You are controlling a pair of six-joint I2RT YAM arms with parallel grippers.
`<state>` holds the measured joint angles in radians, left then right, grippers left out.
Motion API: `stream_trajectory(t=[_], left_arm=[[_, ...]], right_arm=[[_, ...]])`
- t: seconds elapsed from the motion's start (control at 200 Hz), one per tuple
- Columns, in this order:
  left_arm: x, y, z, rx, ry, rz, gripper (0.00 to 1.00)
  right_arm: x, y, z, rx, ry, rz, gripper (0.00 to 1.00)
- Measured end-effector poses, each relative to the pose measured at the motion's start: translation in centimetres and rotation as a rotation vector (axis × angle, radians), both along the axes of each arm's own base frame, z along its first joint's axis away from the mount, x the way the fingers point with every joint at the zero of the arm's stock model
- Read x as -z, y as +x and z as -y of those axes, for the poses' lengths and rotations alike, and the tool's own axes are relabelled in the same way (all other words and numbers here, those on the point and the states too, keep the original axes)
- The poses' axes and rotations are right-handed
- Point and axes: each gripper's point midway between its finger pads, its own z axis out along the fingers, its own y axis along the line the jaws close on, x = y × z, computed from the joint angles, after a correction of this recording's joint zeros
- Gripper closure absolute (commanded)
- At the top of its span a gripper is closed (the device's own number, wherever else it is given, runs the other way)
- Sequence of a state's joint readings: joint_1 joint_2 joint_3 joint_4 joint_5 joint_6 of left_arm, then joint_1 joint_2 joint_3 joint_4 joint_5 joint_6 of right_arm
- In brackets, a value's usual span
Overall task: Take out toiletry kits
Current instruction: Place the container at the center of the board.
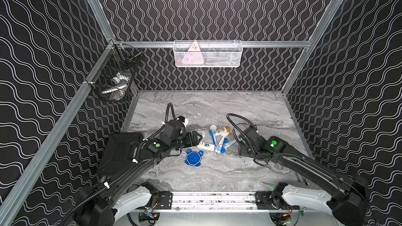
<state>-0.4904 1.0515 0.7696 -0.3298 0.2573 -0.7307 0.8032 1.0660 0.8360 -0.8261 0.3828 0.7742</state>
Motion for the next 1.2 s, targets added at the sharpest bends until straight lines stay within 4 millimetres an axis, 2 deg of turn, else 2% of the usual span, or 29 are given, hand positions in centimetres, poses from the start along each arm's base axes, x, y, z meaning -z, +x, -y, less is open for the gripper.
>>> stream_trajectory(t=[0.09,0.165,0.27,0.395,0.766,1.066,1.201], left_arm=[[0.6,-0.3,-0.1,-0.001,0.008,-0.015,0.19],[1.0,-0.5,-0.3,-0.001,0.015,-0.028,0.19],[0.8,-0.7,-0.5,-0.005,0.018,-0.024,0.19],[0.6,-0.7,-0.7,-0.011,0.021,-0.018,0.19],[0.8,-0.9,-0.9,-0.014,0.029,-0.029,0.19],[1.0,-0.9,-0.9,-0.014,0.033,-0.035,0.19],[1.0,-1.0,-0.9,-0.009,0.038,-0.034,0.19]], right_arm=[[1.4,0.5,1.3,0.057,0.003,0.073,0.26],[2.5,1.0,1.5,0.093,-0.003,0.075,0.26],[4.3,1.6,0.6,0.109,-0.018,0.030,0.25],[6.9,1.1,0.0,0.111,-0.044,-0.063,0.22],[10.6,-0.5,-1.5,0.089,-0.081,-0.293,0.13],[10.7,-1.0,-1.5,0.085,-0.104,-0.353,0.00],[9.1,-0.9,-1.8,0.059,-0.073,-0.332,0.00]])
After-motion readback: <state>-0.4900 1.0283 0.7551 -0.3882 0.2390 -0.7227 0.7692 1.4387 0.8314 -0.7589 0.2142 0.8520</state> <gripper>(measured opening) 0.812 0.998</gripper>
